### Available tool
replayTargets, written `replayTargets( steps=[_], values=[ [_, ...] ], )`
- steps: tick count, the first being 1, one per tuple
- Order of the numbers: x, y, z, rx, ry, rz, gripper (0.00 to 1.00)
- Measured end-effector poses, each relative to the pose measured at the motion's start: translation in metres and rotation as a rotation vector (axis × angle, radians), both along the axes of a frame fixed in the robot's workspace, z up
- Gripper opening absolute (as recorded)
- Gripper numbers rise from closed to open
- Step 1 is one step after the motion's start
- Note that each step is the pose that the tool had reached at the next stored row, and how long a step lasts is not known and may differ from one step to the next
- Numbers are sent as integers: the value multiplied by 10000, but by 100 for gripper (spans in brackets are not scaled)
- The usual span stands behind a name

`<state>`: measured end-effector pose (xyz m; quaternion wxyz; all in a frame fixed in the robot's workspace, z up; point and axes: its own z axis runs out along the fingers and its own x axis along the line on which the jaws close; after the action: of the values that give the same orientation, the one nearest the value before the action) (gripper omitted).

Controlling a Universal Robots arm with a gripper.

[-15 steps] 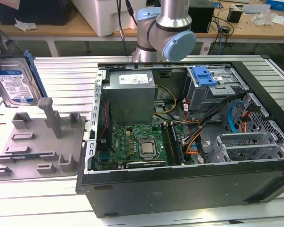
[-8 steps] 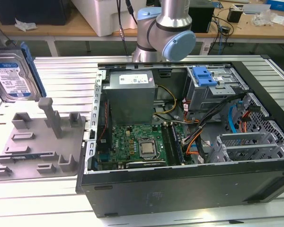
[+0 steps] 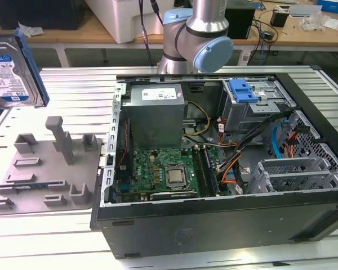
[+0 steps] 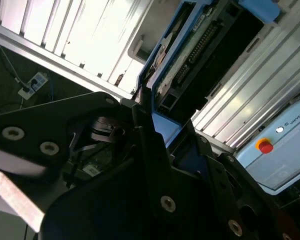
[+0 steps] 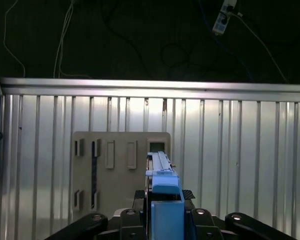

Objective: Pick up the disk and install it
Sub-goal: 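Pick up the disk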

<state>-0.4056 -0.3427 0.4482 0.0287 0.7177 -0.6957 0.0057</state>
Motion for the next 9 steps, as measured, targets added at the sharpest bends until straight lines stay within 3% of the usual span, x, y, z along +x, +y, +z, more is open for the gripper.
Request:
replayTargets(
  steps=[2,5,9],
  values=[
    [0,0,72,-1,0,0,37],
    [0,0,238,0,-1,0,37],
    [0,0,344,-1,0,0,37]
  ],
)
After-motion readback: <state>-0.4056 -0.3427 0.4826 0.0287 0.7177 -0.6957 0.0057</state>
